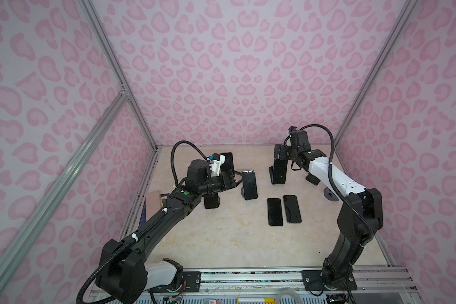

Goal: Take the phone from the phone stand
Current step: 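Move the right gripper over the blue-framed phone on its black folding stand, then lower the right gripper and close it on the blue-framed phone's top edge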

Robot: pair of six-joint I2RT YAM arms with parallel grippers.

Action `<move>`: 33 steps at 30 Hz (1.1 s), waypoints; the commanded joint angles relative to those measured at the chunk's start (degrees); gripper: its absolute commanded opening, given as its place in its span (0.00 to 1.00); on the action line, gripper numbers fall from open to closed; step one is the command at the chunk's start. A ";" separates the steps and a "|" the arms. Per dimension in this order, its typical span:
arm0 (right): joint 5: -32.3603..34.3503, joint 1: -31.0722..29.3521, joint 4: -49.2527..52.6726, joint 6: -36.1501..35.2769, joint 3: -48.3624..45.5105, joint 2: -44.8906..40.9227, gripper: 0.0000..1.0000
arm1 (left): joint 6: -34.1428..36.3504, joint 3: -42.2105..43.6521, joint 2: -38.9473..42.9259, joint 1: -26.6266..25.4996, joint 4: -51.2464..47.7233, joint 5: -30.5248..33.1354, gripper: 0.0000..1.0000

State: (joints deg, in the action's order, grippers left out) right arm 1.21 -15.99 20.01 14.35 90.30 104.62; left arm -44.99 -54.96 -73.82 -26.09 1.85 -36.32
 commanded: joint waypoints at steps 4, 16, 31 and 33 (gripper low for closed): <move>-2.54 0.24 2.06 -1.43 0.27 2.04 0.99 | 0.24 -0.50 -0.85 -0.35 2.63 -1.70 0.98; -2.44 0.17 1.50 -1.00 0.55 5.15 0.99 | -0.14 -0.62 -1.97 -0.54 2.68 -2.25 0.98; -2.98 0.08 2.84 0.36 0.66 6.78 0.99 | -0.01 -0.76 -1.91 -0.54 2.54 -2.18 0.98; -3.24 0.07 3.00 0.76 0.45 6.96 0.99 | 0.23 -0.78 -1.82 -0.54 2.42 -2.03 0.98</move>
State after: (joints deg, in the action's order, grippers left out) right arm -1.54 -15.86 22.35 14.13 90.85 110.91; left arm -44.97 -55.09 -75.61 -26.70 2.76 -37.71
